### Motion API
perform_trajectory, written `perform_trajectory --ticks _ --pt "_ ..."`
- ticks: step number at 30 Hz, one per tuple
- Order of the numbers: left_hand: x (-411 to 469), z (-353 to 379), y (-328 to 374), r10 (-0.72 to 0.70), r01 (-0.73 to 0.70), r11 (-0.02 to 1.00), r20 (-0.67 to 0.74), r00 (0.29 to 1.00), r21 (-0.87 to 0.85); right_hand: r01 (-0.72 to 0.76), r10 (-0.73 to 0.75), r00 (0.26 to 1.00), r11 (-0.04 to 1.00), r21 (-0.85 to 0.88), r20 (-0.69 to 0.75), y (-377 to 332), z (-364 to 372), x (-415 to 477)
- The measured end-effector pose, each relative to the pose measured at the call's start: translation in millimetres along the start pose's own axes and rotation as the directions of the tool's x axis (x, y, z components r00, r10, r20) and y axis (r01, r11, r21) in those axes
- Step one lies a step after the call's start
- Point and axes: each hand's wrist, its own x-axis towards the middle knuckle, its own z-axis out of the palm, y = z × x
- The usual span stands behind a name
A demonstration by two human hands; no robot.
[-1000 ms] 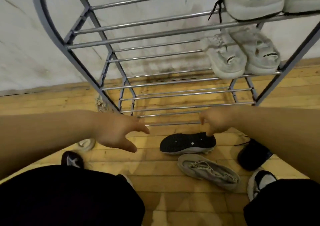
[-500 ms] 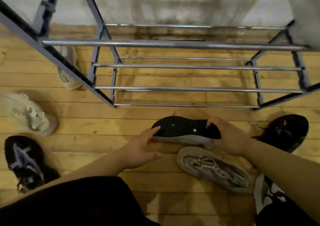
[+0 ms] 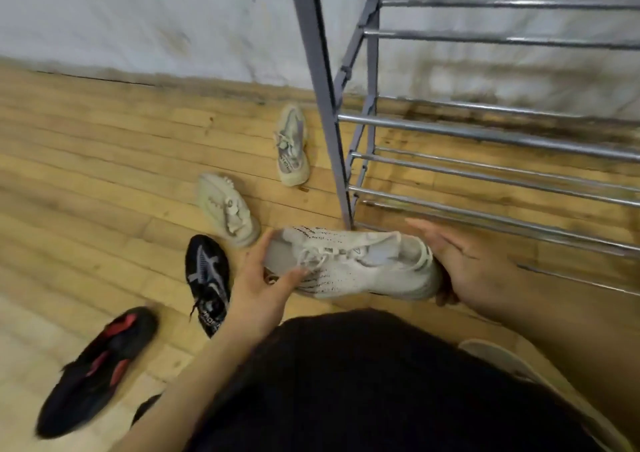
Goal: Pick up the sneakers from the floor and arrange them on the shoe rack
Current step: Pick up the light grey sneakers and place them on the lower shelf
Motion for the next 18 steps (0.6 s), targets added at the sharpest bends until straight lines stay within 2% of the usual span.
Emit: perform_trajectory --ticks 4,7,9,11,12,15,18 --pt "-25 -65 22 -0.034 0.005 0.987 -0.178 0.983 -0.159 0.14 -0.136 0.989 0.989 -0.05 0.063 -103 -6 1" --pt "-48 -104 42 -0.03 -0.06 0.963 -0.323 0.946 -0.264 0.226 -0.202 0.961 0.967 -0.117 0.191 -172 -6 -7" --pt "-63 -126 49 -0.017 -0.112 0.948 -0.398 0.917 -0.299 0.252 -0.213 0.935 0.962 -0.107 0.283 -213 -4 -19" --pt "-77 -146 48 -0.061 -0.127 0.921 -0.456 0.888 -0.369 0.237 -0.188 0.906 0.967 -0.089 0.379 -249 5 -41" --pt "-84 -155 44 -0.09 -0.121 0.91 -0.475 0.876 -0.396 0.267 -0.19 0.888 0.954 -0.133 0.419 -264 13 -53" --pt "-107 -179 28 -0.159 -0.112 0.874 -0.494 0.855 -0.474 0.44 -0.28 0.849 0.844 -0.307 0.448 -282 48 -83" --pt "-129 -192 6 -0.239 -0.075 0.837 -0.485 0.842 -0.542 0.516 -0.313 0.801 0.794 -0.321 0.51 -259 81 -100"
